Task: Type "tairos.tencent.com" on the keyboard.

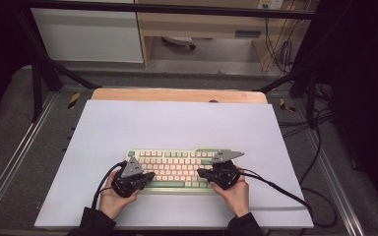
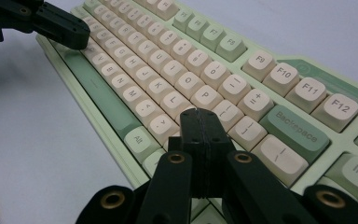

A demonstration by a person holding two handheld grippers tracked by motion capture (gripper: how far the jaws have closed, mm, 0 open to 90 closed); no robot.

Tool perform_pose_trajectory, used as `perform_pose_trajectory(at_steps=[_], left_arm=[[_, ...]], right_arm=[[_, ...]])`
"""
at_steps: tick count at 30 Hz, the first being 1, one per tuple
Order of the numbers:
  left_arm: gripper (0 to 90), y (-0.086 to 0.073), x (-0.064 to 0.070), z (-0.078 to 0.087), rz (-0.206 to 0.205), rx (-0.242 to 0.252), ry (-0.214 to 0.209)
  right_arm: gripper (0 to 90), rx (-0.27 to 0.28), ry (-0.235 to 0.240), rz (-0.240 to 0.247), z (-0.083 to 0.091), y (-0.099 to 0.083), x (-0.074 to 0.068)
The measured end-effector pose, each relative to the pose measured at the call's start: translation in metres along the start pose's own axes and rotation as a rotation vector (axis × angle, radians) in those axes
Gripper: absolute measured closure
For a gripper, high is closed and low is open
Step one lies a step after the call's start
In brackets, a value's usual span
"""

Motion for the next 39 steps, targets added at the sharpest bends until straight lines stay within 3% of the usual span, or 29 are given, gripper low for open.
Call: perform_pose_trajectory(at_steps=[27, 39], left_arm=[[89.7, -0.012, -0.016, 0.032, 0.032, 0.031, 0.034], [89.7, -0.020, -0.026, 0.042, 0.060, 0.044, 0.051]], right_arm=[[90.0, 0.017, 0.003, -0.027, -0.001, 0.007, -0.003], [90.0, 0.026, 0.001, -0.031, -0.016, 0.022, -0.011]])
Point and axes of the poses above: each handheld gripper's, and its own axes: z roughly backward along the jaws, y roughly out of its top, x roughly to its right, the point moved 4 cm from there along -z, roughly forward along the jaws, and after that the axes turned 9 degrees about -y, right-handed, at the moved point
